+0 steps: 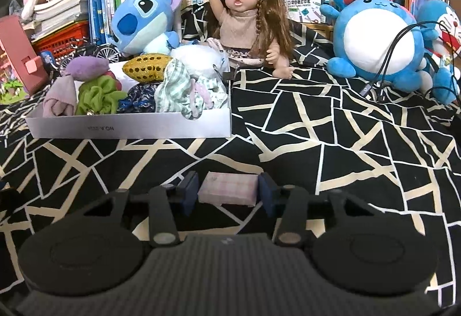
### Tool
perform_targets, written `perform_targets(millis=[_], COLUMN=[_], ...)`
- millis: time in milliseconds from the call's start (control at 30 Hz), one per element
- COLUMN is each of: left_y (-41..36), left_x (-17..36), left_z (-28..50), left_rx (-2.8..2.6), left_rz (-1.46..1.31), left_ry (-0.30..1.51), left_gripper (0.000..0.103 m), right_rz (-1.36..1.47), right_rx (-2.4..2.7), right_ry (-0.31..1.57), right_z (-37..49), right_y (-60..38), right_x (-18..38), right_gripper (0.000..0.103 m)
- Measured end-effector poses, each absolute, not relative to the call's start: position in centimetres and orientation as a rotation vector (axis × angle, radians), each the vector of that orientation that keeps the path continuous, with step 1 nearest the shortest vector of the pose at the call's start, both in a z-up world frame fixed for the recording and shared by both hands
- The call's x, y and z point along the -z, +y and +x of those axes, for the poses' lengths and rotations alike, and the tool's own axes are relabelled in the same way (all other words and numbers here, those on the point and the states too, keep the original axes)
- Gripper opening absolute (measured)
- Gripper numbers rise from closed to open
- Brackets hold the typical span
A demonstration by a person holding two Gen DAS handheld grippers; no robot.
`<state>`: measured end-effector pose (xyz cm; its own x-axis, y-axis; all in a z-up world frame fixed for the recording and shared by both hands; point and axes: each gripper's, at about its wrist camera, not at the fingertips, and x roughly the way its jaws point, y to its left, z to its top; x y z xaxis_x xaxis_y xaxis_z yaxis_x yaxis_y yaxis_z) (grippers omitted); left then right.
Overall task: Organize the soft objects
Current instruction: 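Move the right tool to the pink checked pouch and grasp it, then carry the pink checked pouch with the right tool into the box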
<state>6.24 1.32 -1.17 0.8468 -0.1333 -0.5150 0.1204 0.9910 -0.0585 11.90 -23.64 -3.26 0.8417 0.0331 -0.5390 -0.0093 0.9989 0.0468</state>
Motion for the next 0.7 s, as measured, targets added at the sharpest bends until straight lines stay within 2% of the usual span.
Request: perform_targets(millis=[700], left_y=[0.5], left_x=[-2.4], left_z=[10.7], left_rx=[0.144], left_rz=[-0.045], left_ry=[0.541], left_gripper=[0.027], right_rz=[0.074], right_rx=[-0.129], right_ry=[0.495], right_z=[11.7], right_y=[-21.9], right_x=[0.1], right_gripper=[0.05])
